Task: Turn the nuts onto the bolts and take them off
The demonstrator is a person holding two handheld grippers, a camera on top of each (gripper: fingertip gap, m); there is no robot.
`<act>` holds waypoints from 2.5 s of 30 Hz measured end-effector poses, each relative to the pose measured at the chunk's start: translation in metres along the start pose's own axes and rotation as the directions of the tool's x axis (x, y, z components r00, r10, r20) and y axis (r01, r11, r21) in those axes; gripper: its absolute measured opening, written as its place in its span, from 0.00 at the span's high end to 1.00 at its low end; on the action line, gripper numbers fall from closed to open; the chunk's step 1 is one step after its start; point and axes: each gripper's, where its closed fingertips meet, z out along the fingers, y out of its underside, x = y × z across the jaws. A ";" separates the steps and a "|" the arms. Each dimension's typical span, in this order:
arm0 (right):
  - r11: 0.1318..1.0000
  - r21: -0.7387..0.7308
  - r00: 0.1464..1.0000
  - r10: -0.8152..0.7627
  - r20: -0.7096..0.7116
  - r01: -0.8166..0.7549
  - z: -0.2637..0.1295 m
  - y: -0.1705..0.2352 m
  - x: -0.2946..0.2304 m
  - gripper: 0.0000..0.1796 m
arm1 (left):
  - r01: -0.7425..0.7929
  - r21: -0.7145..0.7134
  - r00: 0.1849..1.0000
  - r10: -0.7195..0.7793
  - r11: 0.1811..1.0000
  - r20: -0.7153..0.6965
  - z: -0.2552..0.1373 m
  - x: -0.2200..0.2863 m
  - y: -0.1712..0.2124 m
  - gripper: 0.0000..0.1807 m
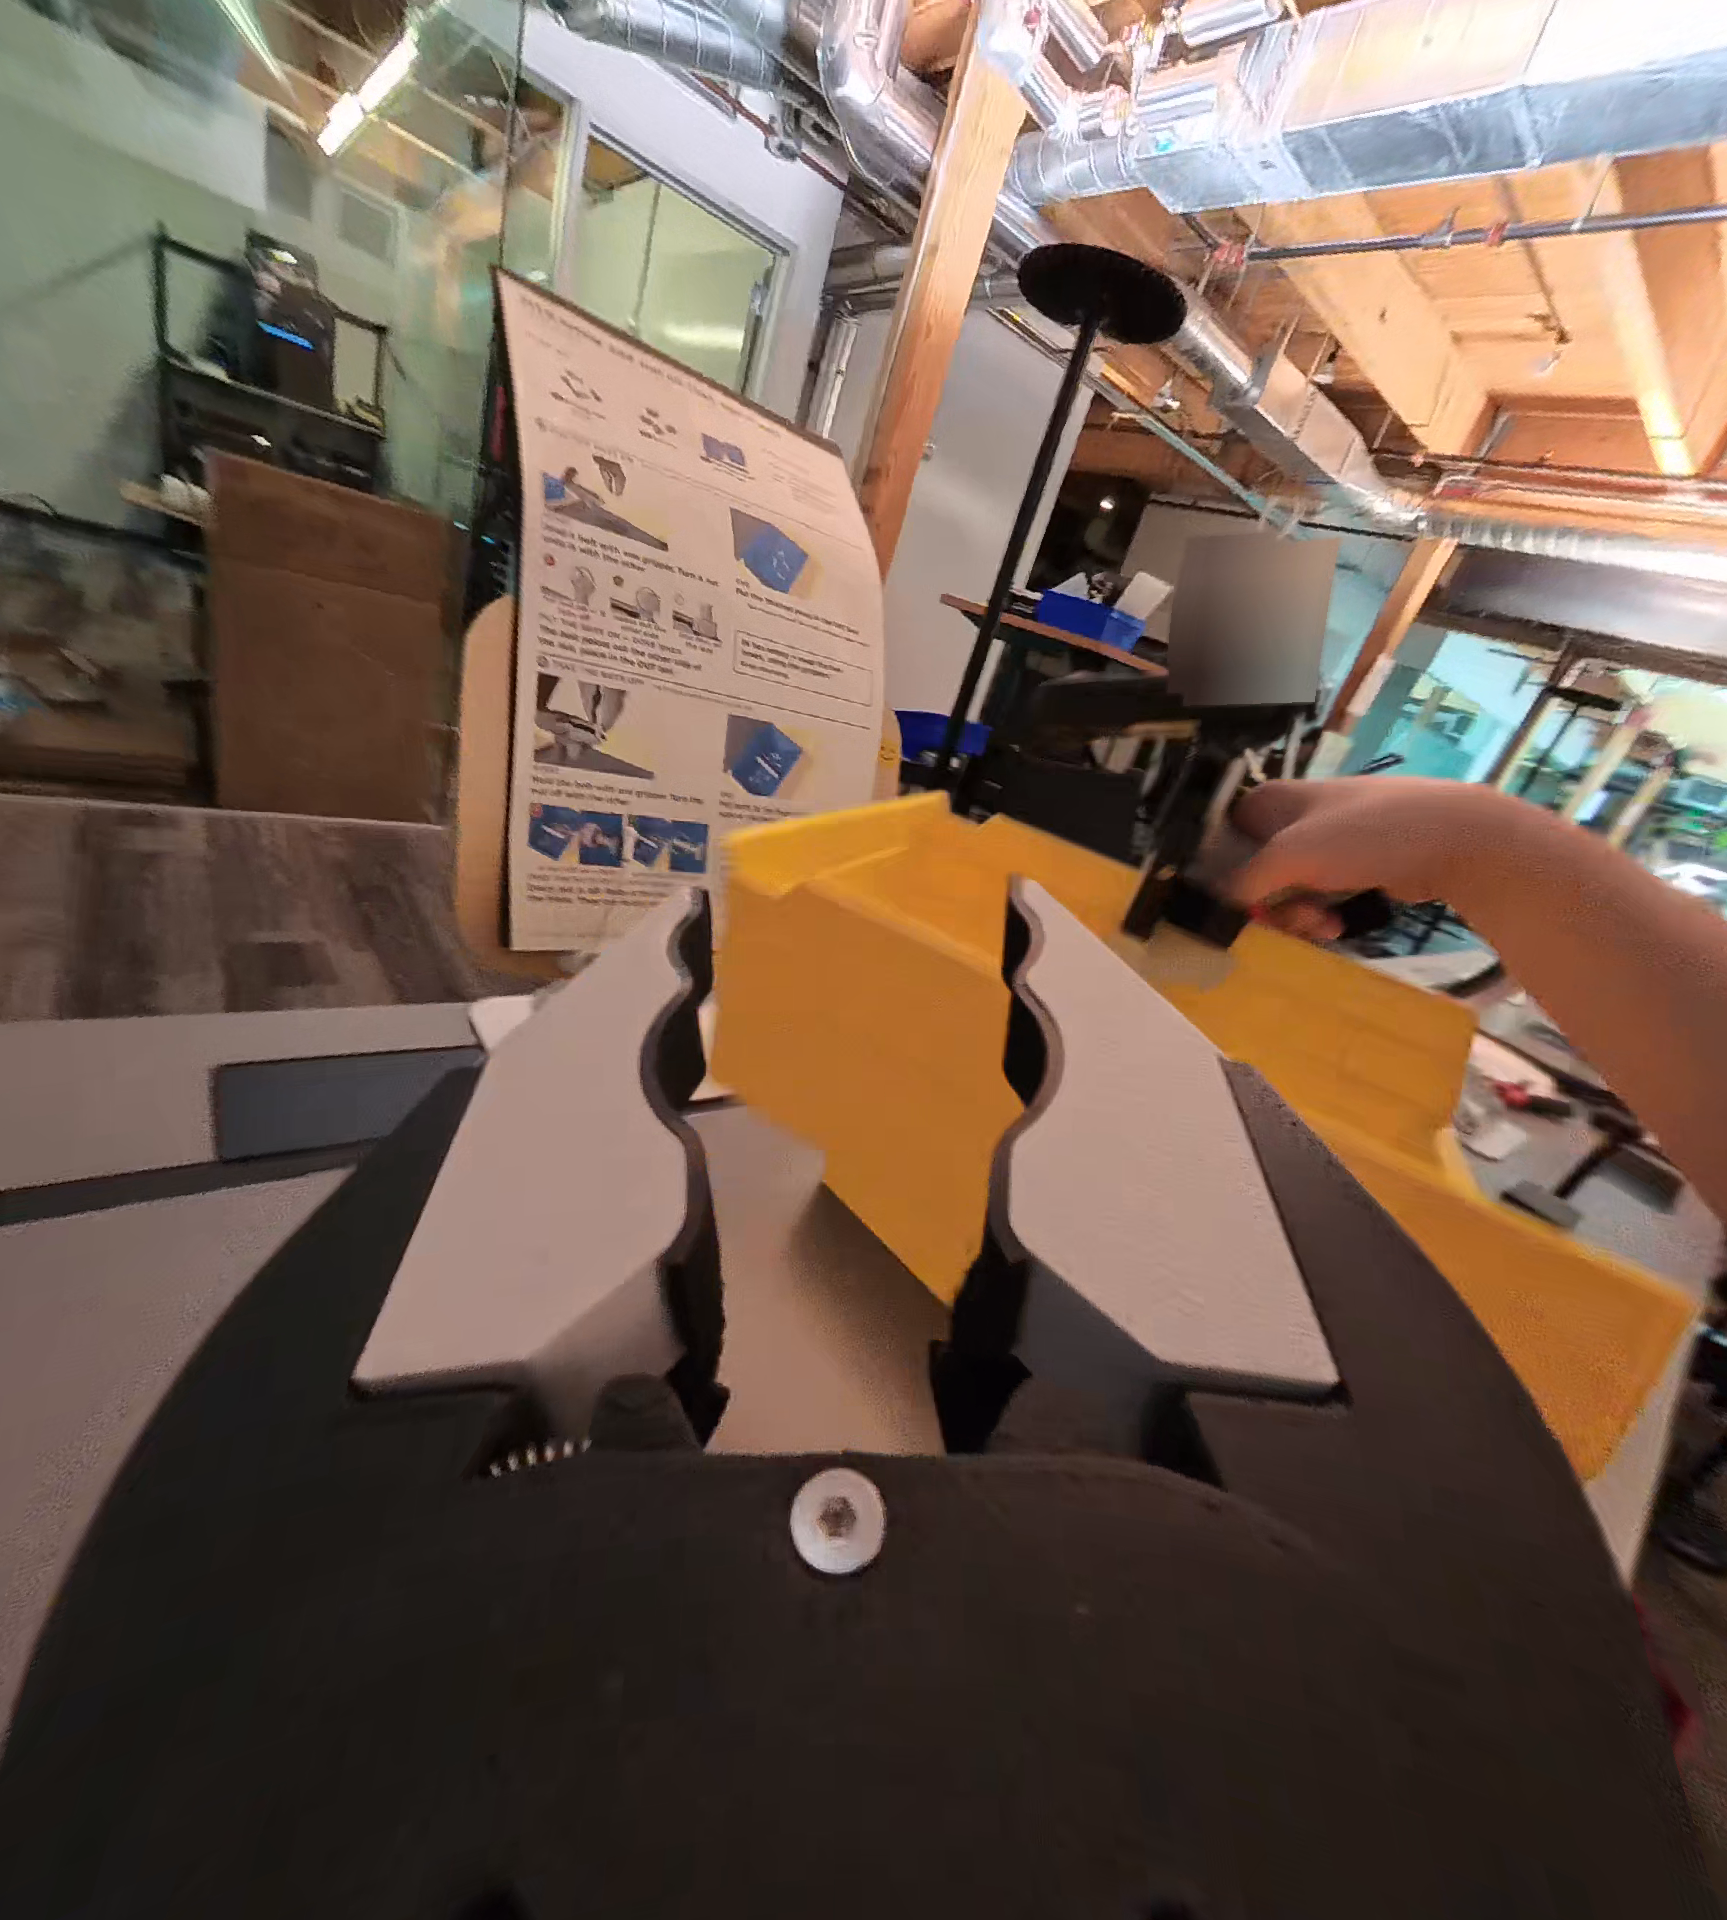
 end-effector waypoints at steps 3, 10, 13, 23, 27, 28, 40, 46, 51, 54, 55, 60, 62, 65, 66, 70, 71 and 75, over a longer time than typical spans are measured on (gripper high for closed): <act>0.992 0.047 0.992 0.118 -0.048 -0.116 -0.042 0.058 0.062 0.98 | 0.017 -0.086 0.999 -0.021 0.996 -0.041 0.025 0.005 0.021 0.63; 0.854 0.116 0.848 0.518 -0.112 -0.507 -0.070 0.243 0.201 0.97 | -0.038 -0.588 0.992 -0.038 0.808 -0.116 0.134 0.037 0.173 0.43; 0.781 0.142 0.773 0.624 -0.116 -0.609 -0.068 0.308 0.232 0.97 | -0.004 -0.694 0.991 -0.088 0.720 -0.096 0.168 0.054 0.238 0.42; 0.743 0.164 0.726 0.669 -0.159 -0.649 -0.035 0.403 0.266 0.98 | -0.157 -0.882 0.988 0.078 0.445 -0.136 0.178 0.081 0.362 0.34; 0.783 0.127 0.764 0.621 -0.174 -0.608 -0.013 0.402 0.265 0.98 | -0.125 -0.903 0.989 -0.023 0.412 -0.147 0.174 0.088 0.373 0.42; 0.794 0.118 0.773 0.607 -0.183 -0.596 -0.007 0.401 0.266 0.97 | -0.123 -0.908 0.984 -0.068 0.401 -0.164 0.172 0.093 0.374 0.47; 0.887 -0.002 0.841 0.436 -0.320 -0.461 0.033 0.362 0.248 0.97 | -0.086 -0.967 0.993 -0.061 0.242 -0.103 0.103 -0.013 0.315 0.94; 0.913 0.015 0.879 0.397 -0.265 -0.408 0.055 0.302 0.242 0.97 | 0.109 -0.922 0.987 0.068 0.372 0.144 0.060 -0.116 0.273 0.97; 0.916 0.046 0.898 0.400 -0.185 -0.399 0.079 0.243 0.248 0.98 | 0.259 -0.836 0.958 -0.018 0.484 0.286 0.025 -0.160 0.251 0.96; 0.901 0.082 0.893 0.433 -0.125 -0.426 0.093 0.207 0.252 0.97 | 0.270 -0.789 0.937 0.040 0.552 0.348 0.013 -0.186 0.240 0.97; 0.892 0.099 0.888 0.449 -0.102 -0.440 0.098 0.195 0.254 0.97 | 0.275 -0.771 0.928 0.051 0.575 0.369 0.010 -0.194 0.237 0.97; 0.853 0.174 0.864 0.503 -0.020 -0.492 0.113 0.148 0.257 0.97 | 0.396 -0.640 0.874 -0.057 0.659 0.482 -0.015 -0.222 0.221 0.97; 0.839 0.199 0.856 0.517 -0.008 -0.506 0.116 0.134 0.260 0.97 | 0.441 -0.585 0.849 -0.105 0.681 0.519 -0.028 -0.231 0.215 0.96; 0.821 0.208 0.836 0.548 -0.024 -0.532 0.123 0.124 0.269 0.98 | 0.449 -0.531 0.816 -0.089 0.718 0.571 -0.049 -0.247 0.205 0.96; 0.818 0.206 0.830 0.556 -0.041 -0.538 0.126 0.123 0.273 0.97 | 0.451 -0.509 0.803 -0.085 0.733 0.589 -0.055 -0.252 0.201 0.96; 0.808 0.183 0.806 0.583 -0.104 -0.560 0.136 0.123 0.287 0.97 | 0.478 -0.417 0.752 -0.114 0.773 0.650 -0.071 -0.268 0.192 0.95; 0.807 0.165 0.804 0.585 -0.101 -0.567 0.140 0.123 0.288 0.97 | 0.479 -0.407 0.744 -0.113 0.778 0.659 -0.072 -0.270 0.191 0.95; 0.815 0.097 0.810 0.579 -0.093 -0.571 0.154 0.129 0.294 0.98 | 0.462 -0.443 0.753 -0.075 0.768 0.654 -0.072 -0.269 0.193 0.96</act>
